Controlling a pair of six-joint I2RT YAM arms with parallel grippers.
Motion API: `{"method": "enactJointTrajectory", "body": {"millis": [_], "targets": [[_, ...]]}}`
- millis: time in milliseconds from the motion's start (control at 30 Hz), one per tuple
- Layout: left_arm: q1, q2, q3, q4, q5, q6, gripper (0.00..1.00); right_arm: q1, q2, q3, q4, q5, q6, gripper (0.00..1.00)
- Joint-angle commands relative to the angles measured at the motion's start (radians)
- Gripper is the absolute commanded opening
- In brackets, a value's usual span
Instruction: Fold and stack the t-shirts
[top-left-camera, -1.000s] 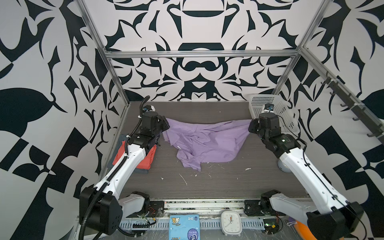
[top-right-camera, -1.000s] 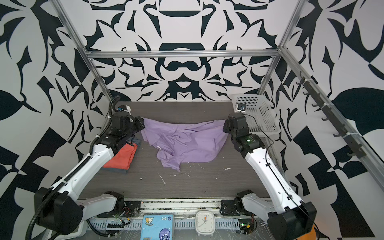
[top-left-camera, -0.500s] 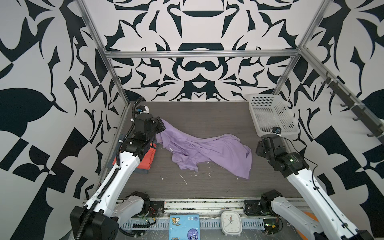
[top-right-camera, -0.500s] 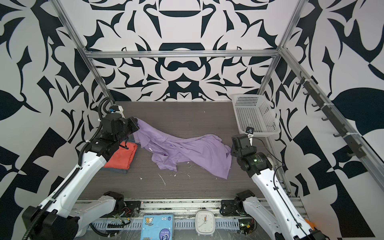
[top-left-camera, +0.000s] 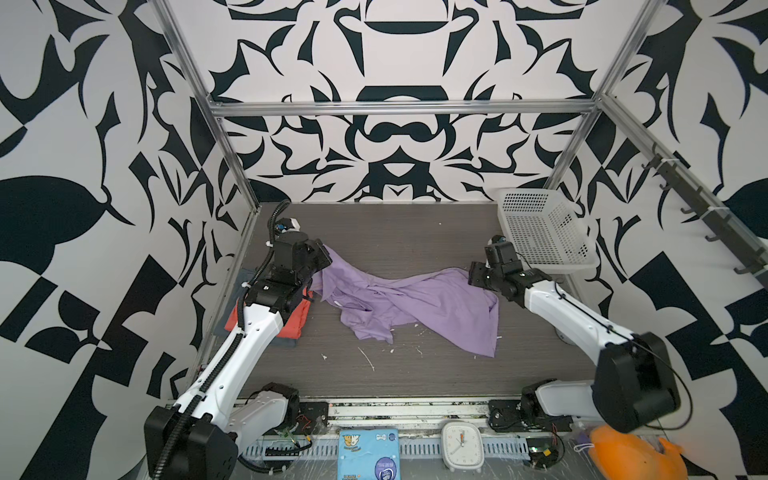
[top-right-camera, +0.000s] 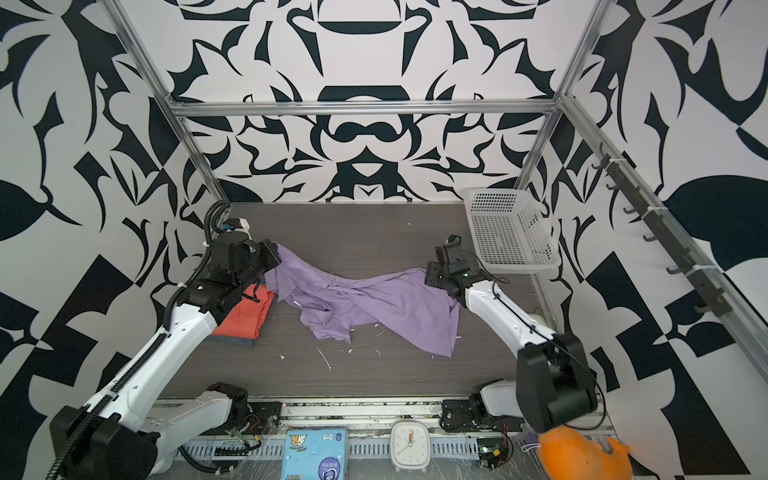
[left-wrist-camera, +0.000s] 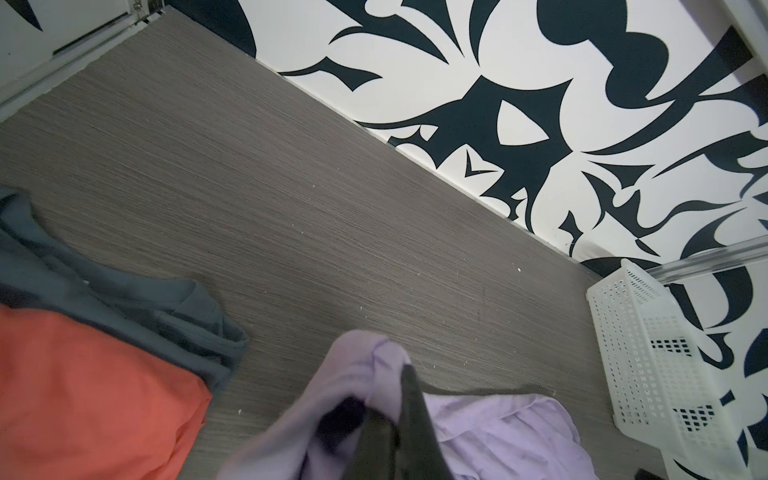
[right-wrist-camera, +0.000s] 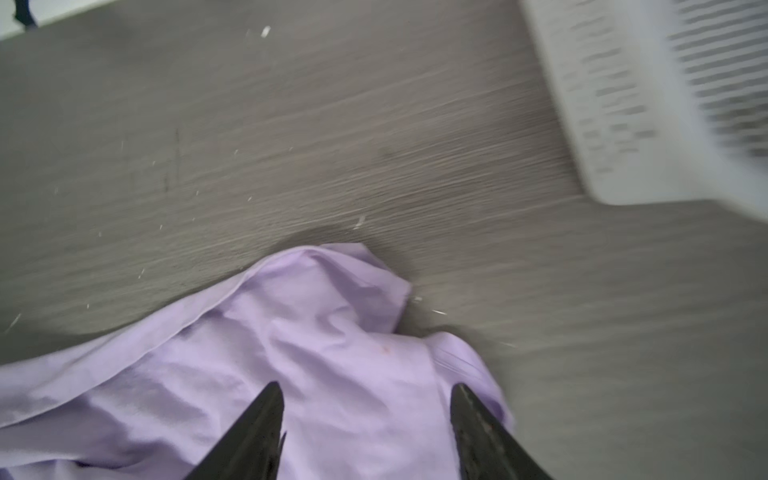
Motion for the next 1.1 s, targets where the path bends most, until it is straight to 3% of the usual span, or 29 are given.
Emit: {"method": "enactJointTrajectory", "body": {"millis": [0, 333, 533, 933, 1033, 1067], "targets": [[0.005, 0.012, -0.010, 0.033, 0.011, -0.021, 0.00, -0.001, 0.095, 0.104, 0.121, -0.097, -0.062, 0.68], [0.004, 0.000, -0.020, 0.036, -0.004, -0.024, 0.00, -0.004, 0.302, 0.211, 0.091, -0.114, -0.319, 0.65], [0.005, -0.004, -0.013, 0.026, -0.010, -0.021, 0.00, -0.020, 0.380, 0.232, 0.078, -0.059, -0.362, 0.62], [0.005, -0.025, -0.024, 0.026, -0.027, -0.032, 0.00, -0.036, 0.560, 0.413, -0.134, -0.140, -0.419, 0.62], [0.004, -0.024, -0.027, 0.030, -0.027, -0.033, 0.00, -0.036, 0.594, 0.449, -0.167, -0.147, -0.414, 0.49], [0.004, -0.024, -0.026, 0.032, -0.027, -0.035, 0.00, -0.035, 0.602, 0.459, -0.178, -0.156, -0.411, 0.35]]}}
